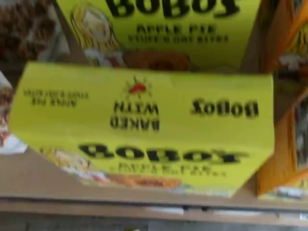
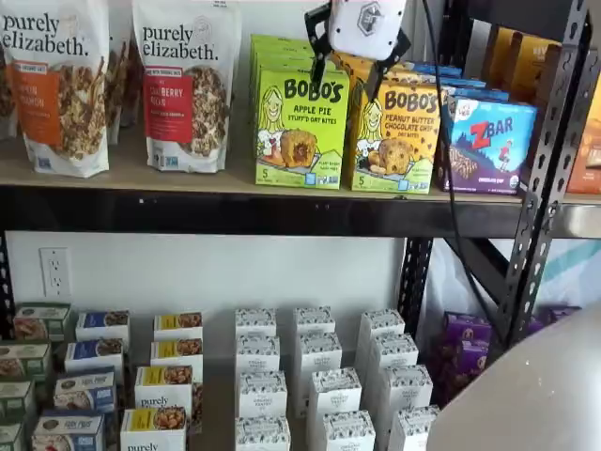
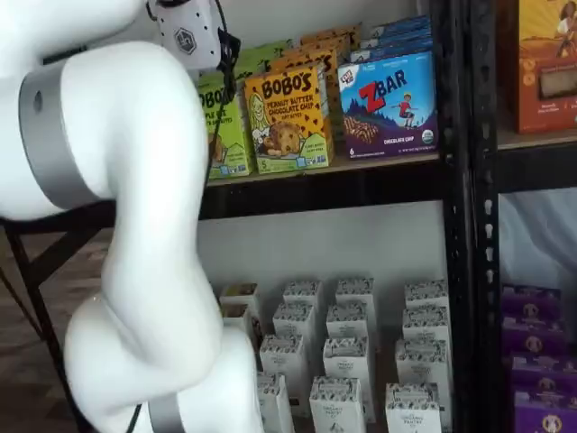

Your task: Pick the green box on the top shelf, the fourth from the left

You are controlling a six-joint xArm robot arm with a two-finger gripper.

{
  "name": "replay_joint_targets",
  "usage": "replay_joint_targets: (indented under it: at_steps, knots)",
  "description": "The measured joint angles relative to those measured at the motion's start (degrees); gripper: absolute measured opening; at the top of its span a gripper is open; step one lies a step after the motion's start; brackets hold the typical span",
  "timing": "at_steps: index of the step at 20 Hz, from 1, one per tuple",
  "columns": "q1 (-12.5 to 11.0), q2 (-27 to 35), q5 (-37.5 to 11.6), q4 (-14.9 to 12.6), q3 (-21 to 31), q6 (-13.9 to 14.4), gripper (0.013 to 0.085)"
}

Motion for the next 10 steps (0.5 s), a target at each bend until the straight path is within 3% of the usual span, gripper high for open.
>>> replay_joint_targets:
  at_steps: [10]
  knots:
    - [0.6,6.6,-1.0,-0.2,-5.8,0.6,0.0850]
